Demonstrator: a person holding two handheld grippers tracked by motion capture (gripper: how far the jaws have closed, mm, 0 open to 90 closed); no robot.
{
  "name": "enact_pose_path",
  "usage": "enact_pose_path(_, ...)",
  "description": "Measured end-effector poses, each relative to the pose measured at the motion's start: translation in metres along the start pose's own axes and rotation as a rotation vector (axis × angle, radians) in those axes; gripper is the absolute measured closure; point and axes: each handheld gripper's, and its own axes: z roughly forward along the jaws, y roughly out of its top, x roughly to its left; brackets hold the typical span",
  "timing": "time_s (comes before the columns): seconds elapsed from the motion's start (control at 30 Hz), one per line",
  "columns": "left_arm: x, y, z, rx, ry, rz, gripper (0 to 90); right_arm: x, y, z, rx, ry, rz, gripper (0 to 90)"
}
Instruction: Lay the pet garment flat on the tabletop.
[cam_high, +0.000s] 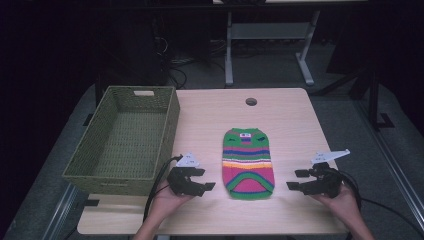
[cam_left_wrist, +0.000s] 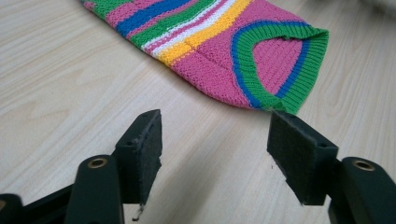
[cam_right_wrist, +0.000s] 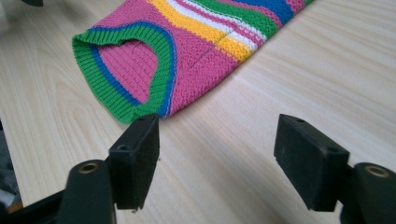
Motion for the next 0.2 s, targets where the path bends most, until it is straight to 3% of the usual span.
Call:
enact_pose_path(0.13,-0.005,-0.012,-0.001,-0.047,0.002,-0.025,29.7,0.006,-0.016,-0.008,-0.064,-0.015,0.012,26.9)
enact_pose_path(0.2,-0.007,-0.014,-0.001,-0.043,0.003,-0.023,28.3,0.009,-0.027,-0.011,-0.110,-0.016,0.019,24.8)
